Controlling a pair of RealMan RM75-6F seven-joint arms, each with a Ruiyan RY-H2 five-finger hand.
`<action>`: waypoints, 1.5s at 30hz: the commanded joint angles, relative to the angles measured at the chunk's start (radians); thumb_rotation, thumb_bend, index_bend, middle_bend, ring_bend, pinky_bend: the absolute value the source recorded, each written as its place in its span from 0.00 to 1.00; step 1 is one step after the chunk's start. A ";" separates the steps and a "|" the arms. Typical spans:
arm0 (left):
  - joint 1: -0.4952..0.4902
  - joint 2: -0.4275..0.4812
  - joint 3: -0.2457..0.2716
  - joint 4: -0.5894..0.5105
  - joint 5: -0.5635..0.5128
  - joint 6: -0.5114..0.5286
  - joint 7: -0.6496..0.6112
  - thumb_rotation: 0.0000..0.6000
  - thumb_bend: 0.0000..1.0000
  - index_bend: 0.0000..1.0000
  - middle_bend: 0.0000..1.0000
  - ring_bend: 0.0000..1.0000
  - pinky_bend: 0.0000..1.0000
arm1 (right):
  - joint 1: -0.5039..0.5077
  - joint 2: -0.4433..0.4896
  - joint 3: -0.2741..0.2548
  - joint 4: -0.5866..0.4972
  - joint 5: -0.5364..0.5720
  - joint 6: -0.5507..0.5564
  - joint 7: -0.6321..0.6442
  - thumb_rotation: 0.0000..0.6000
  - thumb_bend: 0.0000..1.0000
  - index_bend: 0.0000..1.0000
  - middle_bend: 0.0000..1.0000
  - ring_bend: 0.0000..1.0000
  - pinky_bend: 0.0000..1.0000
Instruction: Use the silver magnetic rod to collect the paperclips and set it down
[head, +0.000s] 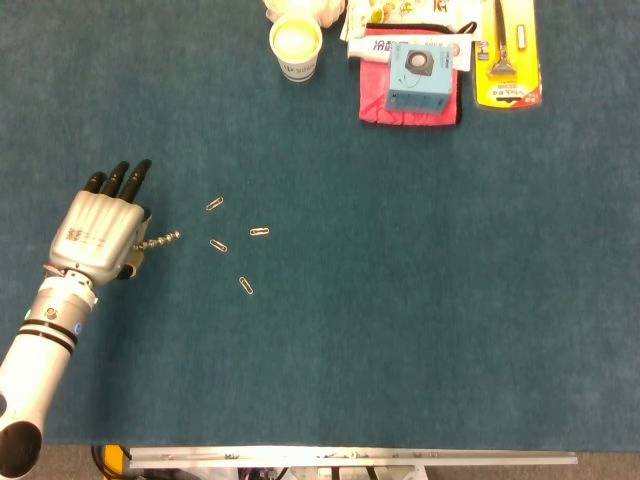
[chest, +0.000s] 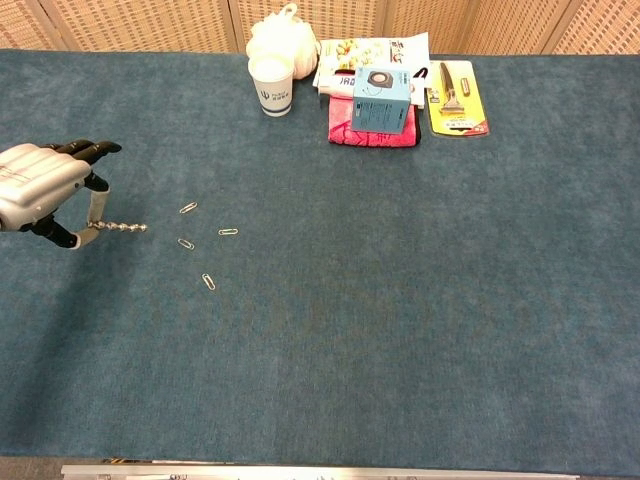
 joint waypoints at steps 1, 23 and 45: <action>-0.010 -0.001 0.000 -0.008 -0.007 0.001 0.014 1.00 0.32 0.57 0.00 0.00 0.14 | 0.000 0.000 0.000 -0.001 -0.001 0.001 -0.001 1.00 0.00 0.32 0.26 0.21 0.36; -0.090 -0.089 -0.034 0.102 -0.138 -0.034 0.045 1.00 0.32 0.57 0.00 0.00 0.14 | 0.000 0.000 0.000 0.000 -0.002 -0.001 0.005 1.00 0.00 0.32 0.26 0.21 0.36; -0.142 -0.146 -0.040 0.134 -0.171 -0.036 0.044 1.00 0.32 0.58 0.00 0.00 0.14 | 0.001 0.003 0.002 -0.004 0.000 -0.001 0.008 1.00 0.00 0.32 0.26 0.21 0.36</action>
